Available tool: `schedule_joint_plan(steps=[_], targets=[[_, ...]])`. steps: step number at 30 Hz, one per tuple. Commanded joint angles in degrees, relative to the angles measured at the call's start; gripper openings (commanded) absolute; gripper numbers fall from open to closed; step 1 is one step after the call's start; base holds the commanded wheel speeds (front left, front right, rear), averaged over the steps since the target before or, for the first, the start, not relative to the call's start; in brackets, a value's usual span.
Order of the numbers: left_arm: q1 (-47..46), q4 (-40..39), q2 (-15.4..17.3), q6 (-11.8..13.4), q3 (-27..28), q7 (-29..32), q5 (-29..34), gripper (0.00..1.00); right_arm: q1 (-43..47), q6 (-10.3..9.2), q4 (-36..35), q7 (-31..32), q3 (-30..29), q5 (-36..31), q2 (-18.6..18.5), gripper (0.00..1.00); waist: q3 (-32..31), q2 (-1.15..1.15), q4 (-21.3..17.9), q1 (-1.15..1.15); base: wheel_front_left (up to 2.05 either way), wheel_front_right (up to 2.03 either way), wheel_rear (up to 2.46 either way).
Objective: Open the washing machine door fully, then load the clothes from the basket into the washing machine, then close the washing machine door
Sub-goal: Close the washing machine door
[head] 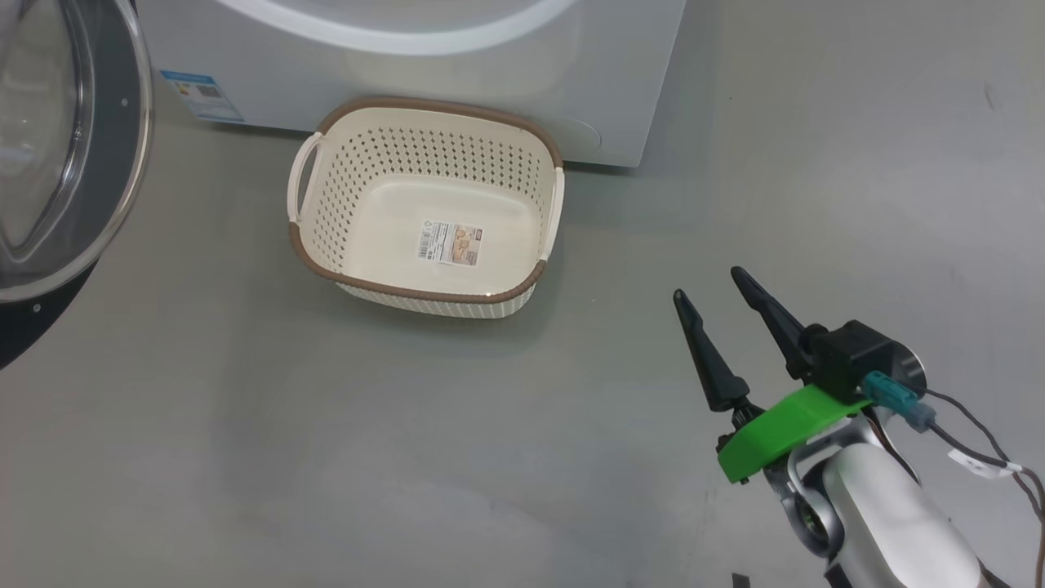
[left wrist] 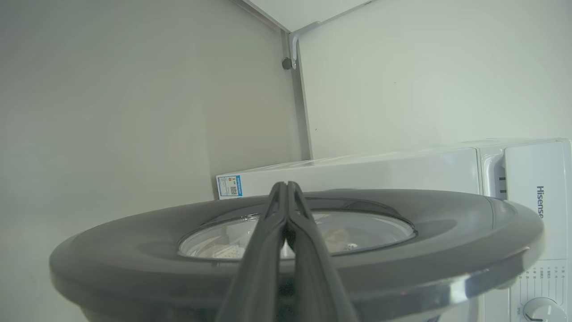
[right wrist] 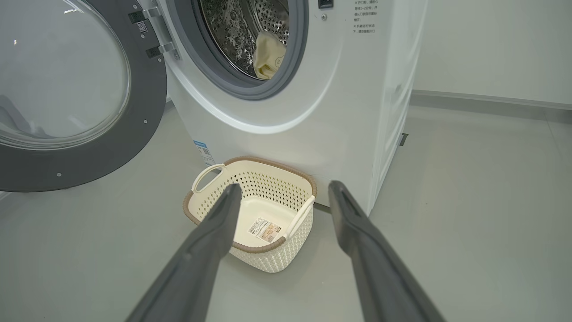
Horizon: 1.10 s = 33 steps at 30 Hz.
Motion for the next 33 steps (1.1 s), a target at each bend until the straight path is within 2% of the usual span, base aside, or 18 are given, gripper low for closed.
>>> schedule_joint_plan(steps=[1, 8, 12, 17, 20, 27, 33], targets=[[1.6, -2.8, 2.9, -0.6, 0.0, 2.0, -0.7, 0.00, -0.2, 0.01, -1.5, -0.6, 0.8, -0.2, 0.6, 1.00, -0.3, 0.00, 0.2, 0.00, 0.00, 0.00, 0.00], [4.8, -7.0, 1.5, -1.3, -0.1, 7.9, -2.6, 0.00, -0.1, 0.01, -1.2, -0.6, 0.7, 0.0, 0.9, 1.00, -1.1, 0.00, 0.5, 0.00, 0.00, 0.00, 0.00], [6.6, -9.0, 0.9, -1.4, 0.0, 9.0, -3.0, 0.00, -0.1, 0.01, -1.0, -0.6, 0.6, 0.2, 0.9, 1.00, -1.5, 0.00, 0.6, 0.00, 0.00, 0.00, 0.00], [8.5, -13.4, -1.4, -1.5, -0.2, 11.8, -4.4, 0.00, 0.1, 0.01, -0.9, -0.6, 0.3, 0.4, 1.1, 1.00, -2.2, 0.00, 1.0, 0.00, 0.00, 0.00, 0.00], [9.9, -17.6, -3.5, -1.5, -0.2, 15.5, -6.4, 0.00, 0.2, 0.01, -1.0, -0.6, 0.0, 0.6, 1.3, 1.00, -3.0, 0.00, 1.3, 0.00, 0.00, 0.00, 0.00], [13.8, -26.3, -6.5, 0.7, -0.9, 20.7, -8.5, 0.00, 0.6, 0.01, -0.7, -0.6, -0.2, 0.5, 1.6, 1.00, -4.0, 0.00, 1.9, 0.00, 0.00, 0.00, 0.00], [17.4, -34.4, -9.5, 2.9, -1.0, 22.7, -9.8, 0.00, 0.5, 0.01, -0.8, -0.6, -0.2, 0.7, 1.8, 1.00, -4.2, 0.00, 2.0, 0.00, 0.00, 0.00, 0.00]])
